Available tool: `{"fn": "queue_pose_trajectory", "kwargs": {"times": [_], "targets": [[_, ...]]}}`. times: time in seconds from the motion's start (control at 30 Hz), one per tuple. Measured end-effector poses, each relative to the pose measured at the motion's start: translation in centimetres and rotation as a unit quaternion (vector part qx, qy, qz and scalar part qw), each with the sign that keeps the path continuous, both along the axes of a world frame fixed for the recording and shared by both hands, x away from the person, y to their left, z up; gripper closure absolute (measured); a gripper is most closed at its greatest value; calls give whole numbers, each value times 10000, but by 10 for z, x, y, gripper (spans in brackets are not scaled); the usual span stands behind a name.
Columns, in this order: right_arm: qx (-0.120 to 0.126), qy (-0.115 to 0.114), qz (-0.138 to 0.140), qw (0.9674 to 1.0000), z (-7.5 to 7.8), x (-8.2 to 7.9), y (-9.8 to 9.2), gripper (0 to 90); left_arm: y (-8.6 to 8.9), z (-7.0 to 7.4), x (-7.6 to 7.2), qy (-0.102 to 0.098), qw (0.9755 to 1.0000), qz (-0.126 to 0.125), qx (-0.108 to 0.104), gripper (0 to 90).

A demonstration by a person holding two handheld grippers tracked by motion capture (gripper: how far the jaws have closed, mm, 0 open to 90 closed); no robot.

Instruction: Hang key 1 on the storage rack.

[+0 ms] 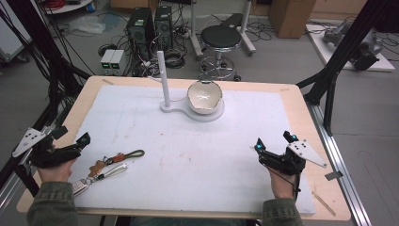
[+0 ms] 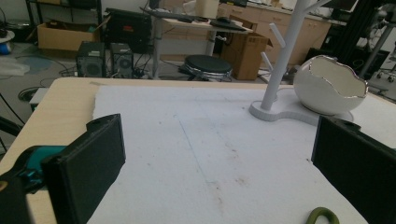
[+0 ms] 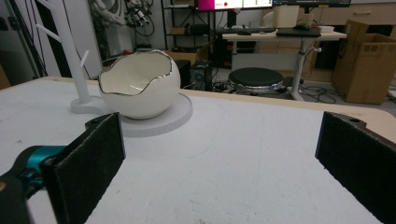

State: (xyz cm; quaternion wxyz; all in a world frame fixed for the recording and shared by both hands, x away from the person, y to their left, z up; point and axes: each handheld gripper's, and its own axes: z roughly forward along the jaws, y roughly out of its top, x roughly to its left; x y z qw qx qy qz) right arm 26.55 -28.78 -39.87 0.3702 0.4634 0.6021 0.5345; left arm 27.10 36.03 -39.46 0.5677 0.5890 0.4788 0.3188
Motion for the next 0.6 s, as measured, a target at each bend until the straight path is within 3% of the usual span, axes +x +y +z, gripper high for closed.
{"fn": "queue_pose_trajectory", "kwargs": {"times": [0.3, 0.6], "targets": [[-5, 34, 61, 10000, 0, -1, 1, 4, -2, 0, 1, 52, 9999, -111, -13, 32], [60, 68, 70, 9999, -1, 0, 0, 4, -13, 1, 6, 190, 9989, -339, 256, 33]]}}
